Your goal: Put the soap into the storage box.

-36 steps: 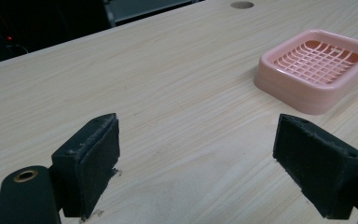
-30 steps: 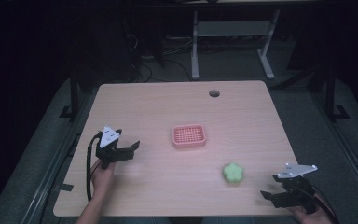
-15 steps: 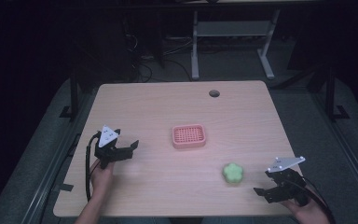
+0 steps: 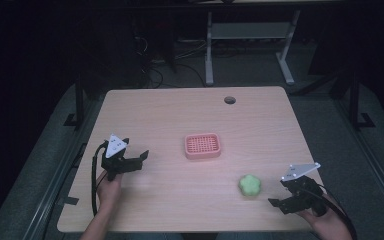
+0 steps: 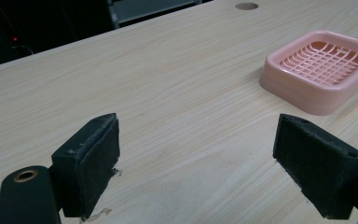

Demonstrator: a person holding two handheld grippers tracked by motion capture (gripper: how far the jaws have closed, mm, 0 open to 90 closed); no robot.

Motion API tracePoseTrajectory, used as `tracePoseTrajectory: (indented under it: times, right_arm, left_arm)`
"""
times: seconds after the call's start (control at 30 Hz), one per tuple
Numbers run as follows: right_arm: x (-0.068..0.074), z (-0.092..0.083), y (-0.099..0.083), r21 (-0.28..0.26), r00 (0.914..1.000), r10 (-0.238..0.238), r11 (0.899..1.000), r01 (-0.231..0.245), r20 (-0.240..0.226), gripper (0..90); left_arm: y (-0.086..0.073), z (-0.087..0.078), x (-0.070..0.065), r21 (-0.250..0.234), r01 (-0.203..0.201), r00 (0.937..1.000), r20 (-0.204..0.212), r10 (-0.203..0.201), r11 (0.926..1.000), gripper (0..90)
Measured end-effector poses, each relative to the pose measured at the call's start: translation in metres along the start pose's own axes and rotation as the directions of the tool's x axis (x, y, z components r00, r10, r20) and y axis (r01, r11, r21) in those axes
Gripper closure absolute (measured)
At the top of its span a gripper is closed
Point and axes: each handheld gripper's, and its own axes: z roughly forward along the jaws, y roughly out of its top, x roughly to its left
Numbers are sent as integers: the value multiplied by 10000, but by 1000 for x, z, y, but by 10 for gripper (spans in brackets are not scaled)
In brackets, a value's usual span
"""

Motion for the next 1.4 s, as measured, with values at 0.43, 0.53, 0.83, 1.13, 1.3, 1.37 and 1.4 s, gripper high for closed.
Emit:
tracePoseTrajectory:
  times: [0.43, 0.53, 0.83, 1.13, 1.3, 1.37, 1.4]
  right_arm:
    - [6, 2, 23, 177, 9986, -460, 9988, 465, -269, 219]
    - [7, 3, 27, 215, 9979, -588, 9980, 594, -281, 219]
    - [11, 14, 44, 630, 9951, -873, 9939, 900, -454, 218]
    - [16, 24, 57, 1001, 9918, -1191, 9873, 1233, -465, 210]
    - [18, 30, 61, 1233, 9912, -1232, 9840, 1284, -483, 202]
    - [18, 32, 63, 1283, 9908, -1229, 9833, 1293, -568, 201]
    - [19, 33, 63, 1320, 9905, -1255, 9824, 1319, -555, 200]
  left_arm:
    - [-1, 1, 0, 21, 89, 9999, 46, -90, 10000, 143]
    - [-1, 1, 0, 61, 141, 9999, 65, -142, 9999, 143]
    - [-1, 0, 2, -22, 170, 9998, -58, -170, 9999, 143]
    - [-1, 0, 1, 13, 112, 9999, -22, -112, 9999, 143]
    - [-1, -1, 2, -1, 81, 10000, -29, -81, 10000, 143]
    - [-1, -1, 2, -4, 96, 10000, -16, -96, 10000, 143]
    - [-1, -1, 2, -19, 85, 10000, -33, -85, 10000, 143]
